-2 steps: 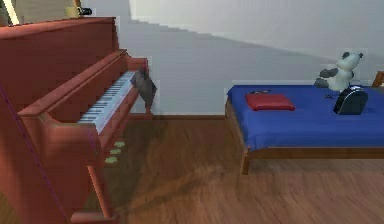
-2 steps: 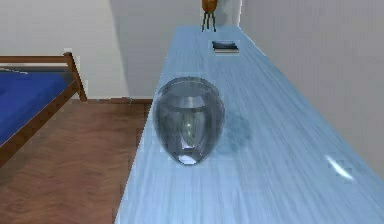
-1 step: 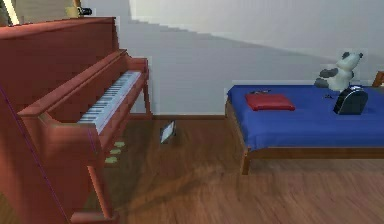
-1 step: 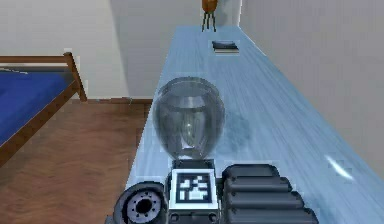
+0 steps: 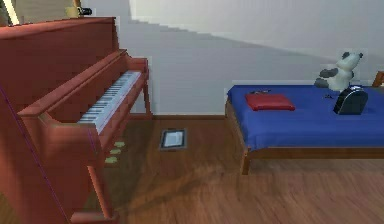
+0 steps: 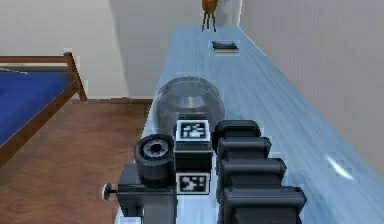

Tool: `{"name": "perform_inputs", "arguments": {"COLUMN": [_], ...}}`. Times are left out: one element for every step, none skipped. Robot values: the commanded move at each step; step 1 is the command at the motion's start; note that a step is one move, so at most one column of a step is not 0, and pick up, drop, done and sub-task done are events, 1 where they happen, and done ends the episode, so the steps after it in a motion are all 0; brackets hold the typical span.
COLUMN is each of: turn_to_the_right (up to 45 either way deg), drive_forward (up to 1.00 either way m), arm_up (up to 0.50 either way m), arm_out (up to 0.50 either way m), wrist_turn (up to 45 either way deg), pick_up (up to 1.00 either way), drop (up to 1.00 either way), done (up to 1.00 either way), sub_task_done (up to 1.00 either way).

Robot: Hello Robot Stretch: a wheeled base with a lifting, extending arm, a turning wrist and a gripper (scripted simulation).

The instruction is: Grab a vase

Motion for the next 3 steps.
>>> {"name": "perform_inputs", "arguments": {"turn_to_the_right": [0.0,0.0,0.0], "drive_forward": [0.00,0.00,0.00], "arm_up": [0.00,0.00,0.00], "arm_out": [0.00,0.00,0.00], "wrist_turn": [45.0,45.0,45.0], "pick_up": [0.00,0.00,0.00], "drop": [0.00,0.00,0.00], "done": [0.00,0.00,0.00], "sub_task_done": [0.00,0.00,0.00]}}
